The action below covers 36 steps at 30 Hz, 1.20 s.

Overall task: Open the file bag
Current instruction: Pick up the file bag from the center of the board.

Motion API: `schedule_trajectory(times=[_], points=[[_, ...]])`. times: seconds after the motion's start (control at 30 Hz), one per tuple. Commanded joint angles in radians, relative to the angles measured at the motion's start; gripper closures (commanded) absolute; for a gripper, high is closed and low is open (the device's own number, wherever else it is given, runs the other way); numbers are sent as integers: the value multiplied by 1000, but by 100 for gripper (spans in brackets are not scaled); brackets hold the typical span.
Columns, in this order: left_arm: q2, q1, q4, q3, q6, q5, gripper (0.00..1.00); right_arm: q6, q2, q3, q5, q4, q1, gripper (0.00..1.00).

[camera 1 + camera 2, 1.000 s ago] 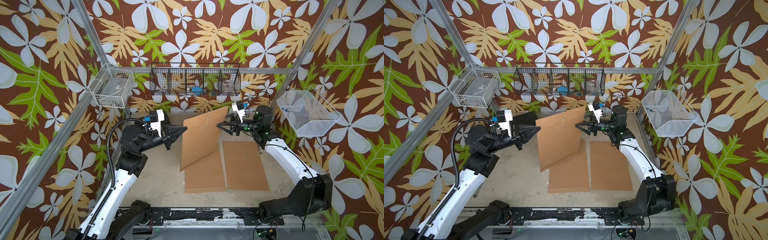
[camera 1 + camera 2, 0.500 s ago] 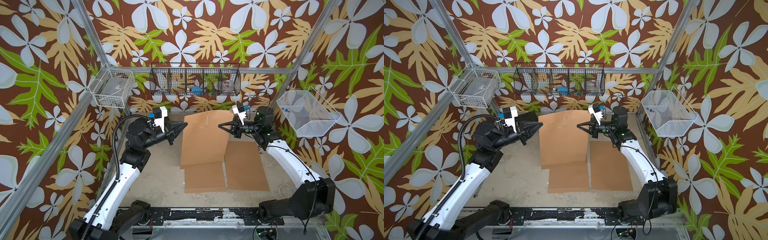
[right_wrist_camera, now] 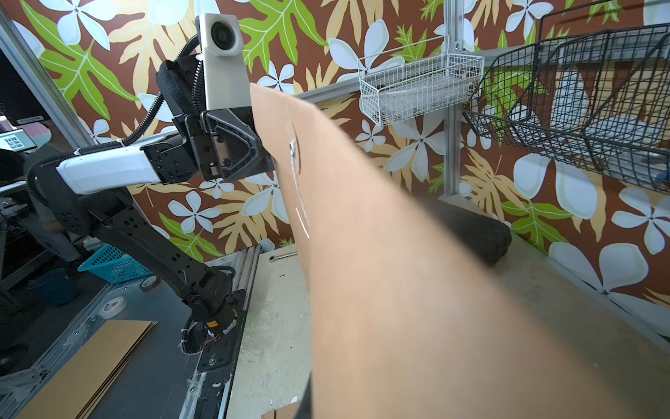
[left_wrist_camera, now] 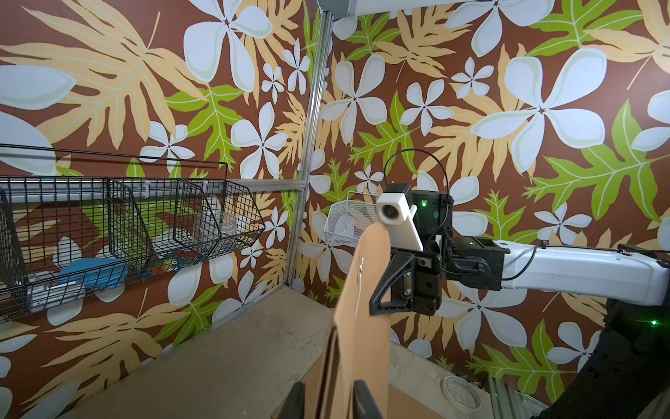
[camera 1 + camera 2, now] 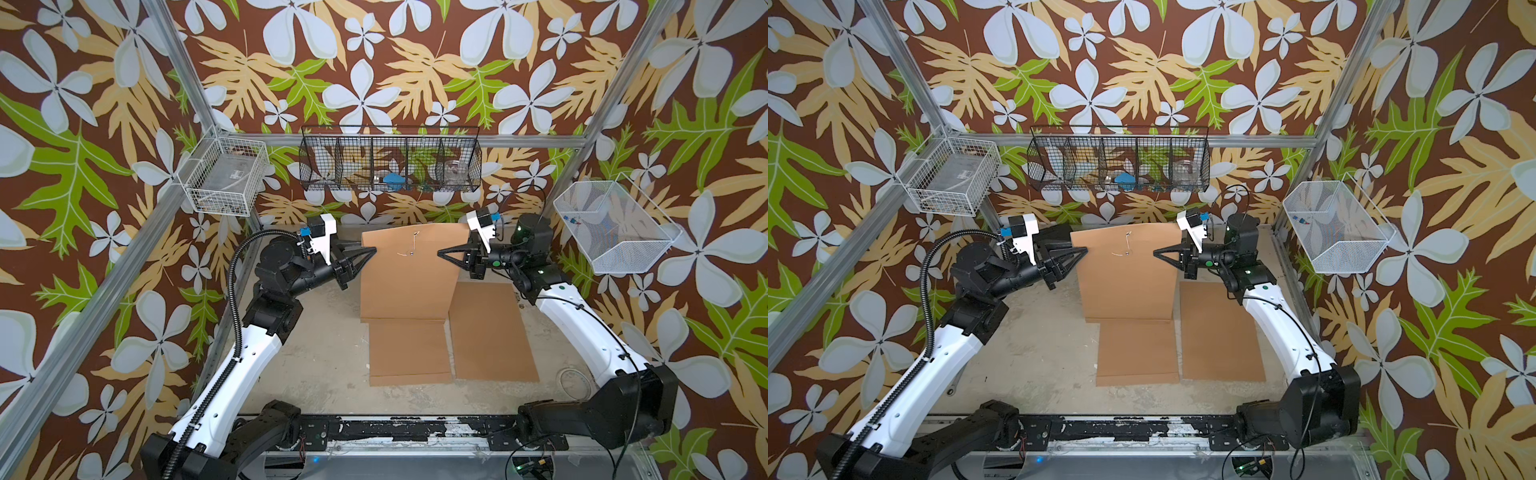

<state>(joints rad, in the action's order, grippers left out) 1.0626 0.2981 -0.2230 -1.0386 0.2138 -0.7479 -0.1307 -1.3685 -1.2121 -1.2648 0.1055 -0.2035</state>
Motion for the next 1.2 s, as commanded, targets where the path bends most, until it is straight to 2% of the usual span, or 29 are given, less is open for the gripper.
schedule_trajectory(times=[0.0, 0.47, 0.6, 0.77, 0.83, 0.9, 1.03, 1.17], points=[[12, -1, -40, 1, 19, -32, 73, -1, 6, -6, -15, 25, -8, 100], [40, 0, -89, 18, 54, -75, 74, -40, -1, -9, -7, 64, -26, 100], [45, 0, -110, 24, 68, -85, 83, -53, -3, -7, -5, 81, -25, 100], [51, 0, -144, 28, 91, -96, 100, -63, -6, -7, 3, 84, -26, 100], [50, 0, -153, 31, 95, -87, 100, -61, -5, -6, 18, 76, -25, 100], [44, 0, -146, 29, 91, -55, 100, -60, -4, -5, 43, 60, -24, 92], [30, 0, -100, 13, 67, 44, 100, -65, 10, 13, 158, 12, -24, 69], [15, -1, -78, 19, 51, 134, 100, -133, 60, 75, 302, -8, 10, 62]])
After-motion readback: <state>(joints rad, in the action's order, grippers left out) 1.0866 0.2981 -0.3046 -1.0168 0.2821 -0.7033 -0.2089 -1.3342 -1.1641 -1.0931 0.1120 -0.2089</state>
